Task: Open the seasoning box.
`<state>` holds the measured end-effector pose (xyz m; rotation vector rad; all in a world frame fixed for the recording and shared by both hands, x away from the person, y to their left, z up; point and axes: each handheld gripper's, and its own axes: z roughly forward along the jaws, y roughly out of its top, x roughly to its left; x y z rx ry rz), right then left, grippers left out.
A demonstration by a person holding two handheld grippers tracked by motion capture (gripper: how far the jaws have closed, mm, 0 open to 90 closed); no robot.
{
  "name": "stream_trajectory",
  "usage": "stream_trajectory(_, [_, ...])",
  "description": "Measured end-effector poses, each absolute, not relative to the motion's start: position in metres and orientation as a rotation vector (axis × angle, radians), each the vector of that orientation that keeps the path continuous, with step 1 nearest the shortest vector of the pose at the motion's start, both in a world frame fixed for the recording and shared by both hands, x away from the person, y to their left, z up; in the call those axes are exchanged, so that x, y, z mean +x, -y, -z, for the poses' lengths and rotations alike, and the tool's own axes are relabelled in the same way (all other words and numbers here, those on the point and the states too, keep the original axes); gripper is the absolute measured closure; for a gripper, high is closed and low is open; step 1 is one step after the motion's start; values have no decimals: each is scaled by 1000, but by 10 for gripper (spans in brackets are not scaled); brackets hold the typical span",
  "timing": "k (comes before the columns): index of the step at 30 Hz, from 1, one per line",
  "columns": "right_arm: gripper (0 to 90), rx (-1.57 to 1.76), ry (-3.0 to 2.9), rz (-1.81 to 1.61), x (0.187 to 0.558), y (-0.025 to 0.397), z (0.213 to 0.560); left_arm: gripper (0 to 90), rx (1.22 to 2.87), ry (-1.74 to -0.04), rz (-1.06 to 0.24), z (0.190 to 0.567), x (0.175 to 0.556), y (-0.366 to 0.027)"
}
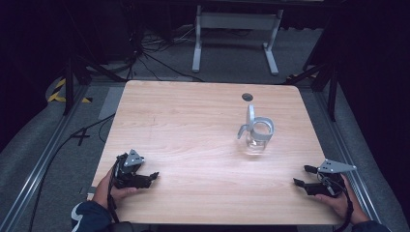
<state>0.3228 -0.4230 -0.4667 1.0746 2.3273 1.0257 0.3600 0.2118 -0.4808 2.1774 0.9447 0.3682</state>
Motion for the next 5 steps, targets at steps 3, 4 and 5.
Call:
stream_trajectory(3, [251,1075,-2326,-1025,323,423,467,160,2179,-946,-369,481,360,-212])
stream_trajectory(4, [251,1075,-2326,-1025,323,423,467,156,2179,-946,-369,481,360,-212])
stream_trajectory(5, [251,1077,-2326,-1025,322,423,467,156,2179,-946,-373,481,360,-212])
